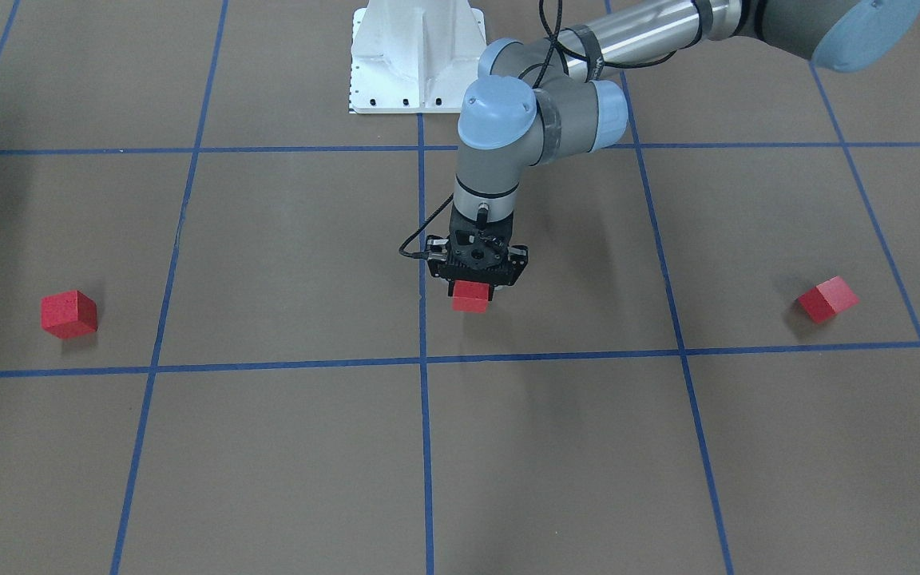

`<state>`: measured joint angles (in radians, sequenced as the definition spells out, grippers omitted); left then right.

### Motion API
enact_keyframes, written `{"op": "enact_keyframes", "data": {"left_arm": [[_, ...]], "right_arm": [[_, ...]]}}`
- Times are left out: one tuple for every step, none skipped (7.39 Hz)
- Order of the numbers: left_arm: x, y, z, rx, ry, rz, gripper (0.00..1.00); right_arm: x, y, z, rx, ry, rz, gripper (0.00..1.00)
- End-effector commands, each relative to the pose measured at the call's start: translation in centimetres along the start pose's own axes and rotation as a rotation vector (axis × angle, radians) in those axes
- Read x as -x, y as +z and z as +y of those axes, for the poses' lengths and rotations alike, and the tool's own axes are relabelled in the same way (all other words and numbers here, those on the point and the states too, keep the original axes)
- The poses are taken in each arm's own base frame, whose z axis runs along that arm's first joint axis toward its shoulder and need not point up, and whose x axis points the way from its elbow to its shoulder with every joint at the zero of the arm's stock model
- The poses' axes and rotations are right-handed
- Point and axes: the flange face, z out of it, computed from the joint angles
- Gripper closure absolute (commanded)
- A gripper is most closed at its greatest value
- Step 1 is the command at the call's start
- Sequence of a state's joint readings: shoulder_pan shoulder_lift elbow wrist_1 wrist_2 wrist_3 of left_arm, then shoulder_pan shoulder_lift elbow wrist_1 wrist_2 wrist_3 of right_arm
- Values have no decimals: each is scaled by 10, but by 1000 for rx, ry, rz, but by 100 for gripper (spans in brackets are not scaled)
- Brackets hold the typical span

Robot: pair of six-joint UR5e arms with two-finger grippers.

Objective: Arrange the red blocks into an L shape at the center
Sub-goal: 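Grasp the red cube with the left gripper and carry it to the center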

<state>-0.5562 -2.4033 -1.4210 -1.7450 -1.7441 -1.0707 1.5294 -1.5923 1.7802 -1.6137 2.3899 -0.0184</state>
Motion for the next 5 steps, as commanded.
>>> {"op": "enact_keyframes", "data": {"left_arm": [[-38,9,-22,9,-58,-15,100],[-37,10,-21,9,-59,-15,100],[-38,13,-18,14,-57,-18,100],[-37,18,-17,19,-57,-25,100],[-38,18,-18,16,-58,-19,100]], "right_arm": [[-1,1,0,2,2,0,1],[-1,1,0,2,2,0,1],[-1,1,0,2,2,0,1],[-1,1,0,3,3,0,1],[-1,1,0,3,1,0,1]]}}
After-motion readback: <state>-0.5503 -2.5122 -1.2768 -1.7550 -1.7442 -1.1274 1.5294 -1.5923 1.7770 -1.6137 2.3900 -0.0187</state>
